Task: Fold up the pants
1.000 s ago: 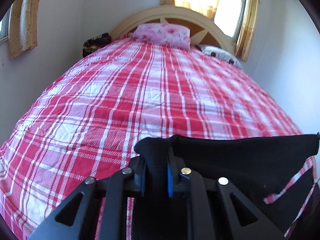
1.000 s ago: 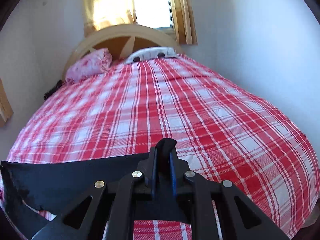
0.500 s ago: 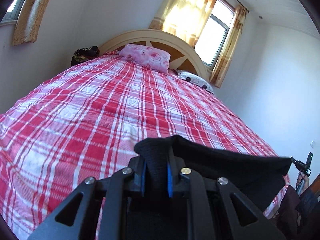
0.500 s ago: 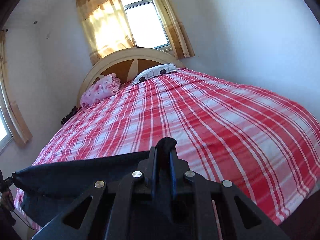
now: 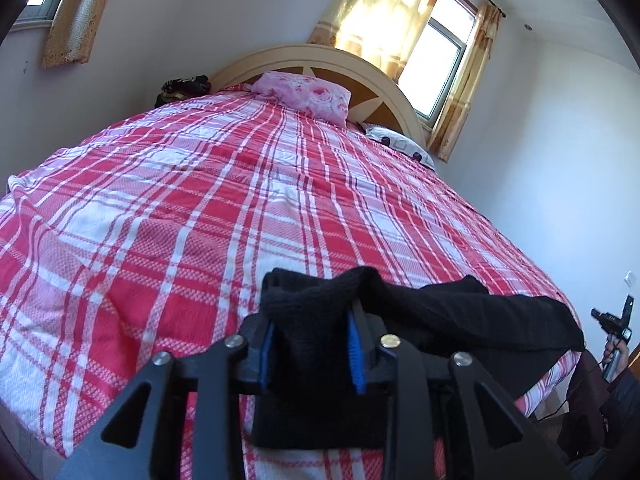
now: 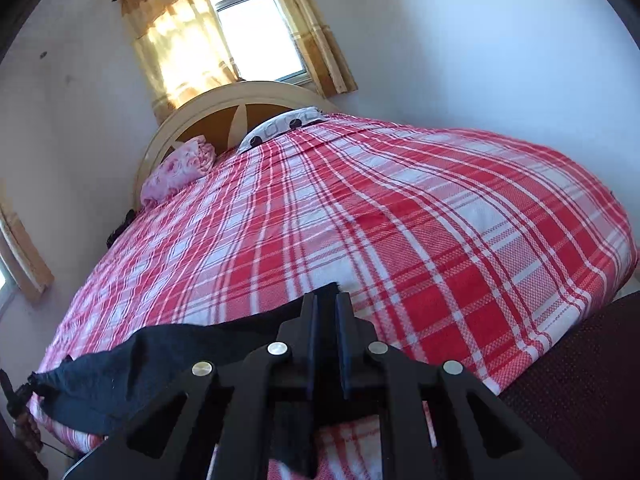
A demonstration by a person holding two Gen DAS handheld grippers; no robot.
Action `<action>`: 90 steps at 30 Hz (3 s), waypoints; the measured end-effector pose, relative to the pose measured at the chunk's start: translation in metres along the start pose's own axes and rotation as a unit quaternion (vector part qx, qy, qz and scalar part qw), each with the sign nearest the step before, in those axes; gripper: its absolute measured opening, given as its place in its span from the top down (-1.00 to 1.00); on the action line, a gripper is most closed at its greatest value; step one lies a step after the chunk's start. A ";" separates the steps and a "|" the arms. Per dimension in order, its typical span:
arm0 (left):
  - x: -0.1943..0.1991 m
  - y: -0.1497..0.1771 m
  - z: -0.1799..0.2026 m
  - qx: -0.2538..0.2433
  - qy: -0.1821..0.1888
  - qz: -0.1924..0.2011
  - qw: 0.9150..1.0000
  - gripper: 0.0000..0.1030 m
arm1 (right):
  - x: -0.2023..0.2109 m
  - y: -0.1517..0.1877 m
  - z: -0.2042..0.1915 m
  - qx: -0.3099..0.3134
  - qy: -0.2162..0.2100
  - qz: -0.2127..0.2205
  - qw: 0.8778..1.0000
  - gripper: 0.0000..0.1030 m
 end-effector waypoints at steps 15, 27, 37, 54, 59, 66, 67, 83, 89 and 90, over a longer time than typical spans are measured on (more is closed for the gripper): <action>0.004 0.007 0.001 -0.006 -0.021 0.014 1.000 0.22 | -0.021 0.186 -0.362 0.411 -0.142 -0.095 0.895 -0.28; -0.001 0.014 -0.003 -0.006 -0.020 0.009 1.000 0.20 | -0.069 0.231 -0.405 0.498 -0.096 -0.107 0.855 0.77; 0.008 0.022 -0.003 -0.028 -0.032 0.005 0.999 0.00 | -0.023 0.219 -0.396 0.478 -0.118 -0.100 0.865 0.94; 0.041 0.048 -0.013 -0.020 -0.003 -0.036 0.999 -0.53 | 0.007 0.221 -0.412 0.454 -0.231 -0.172 0.843 0.30; 0.050 0.034 0.005 0.007 0.033 -0.023 0.999 -0.52 | -0.002 0.198 -0.465 0.427 -0.256 -0.157 0.853 0.29; 0.044 0.038 0.003 0.041 0.031 -0.055 0.997 -0.41 | -0.031 0.182 -0.577 0.443 -0.286 -0.124 0.840 0.30; 0.040 0.041 0.001 0.052 0.036 -0.062 0.996 -0.35 | -0.038 0.185 -0.597 0.449 -0.294 -0.125 0.834 0.30; 0.030 0.044 0.000 0.068 0.044 -0.061 0.995 0.19 | -0.109 0.305 -0.730 0.533 -0.338 -0.250 0.734 0.30; 0.033 0.032 0.003 0.059 0.045 -0.043 0.996 0.20 | -0.108 0.311 -0.733 0.548 -0.316 -0.235 0.738 0.91; 0.034 0.029 0.005 0.051 0.042 -0.038 0.997 0.20 | -0.106 0.307 -0.734 0.543 -0.319 -0.230 0.742 0.92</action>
Point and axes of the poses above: each gripper's, at about its wrist camera, not at the fingertips, and x roughly against the way its jaws point, z to its right, y to its underside, the point moved 8 cm from there along -x, roughly the way its jaws point, and after that the axes turned 2 degrees about -z, right-handed, at the moved point
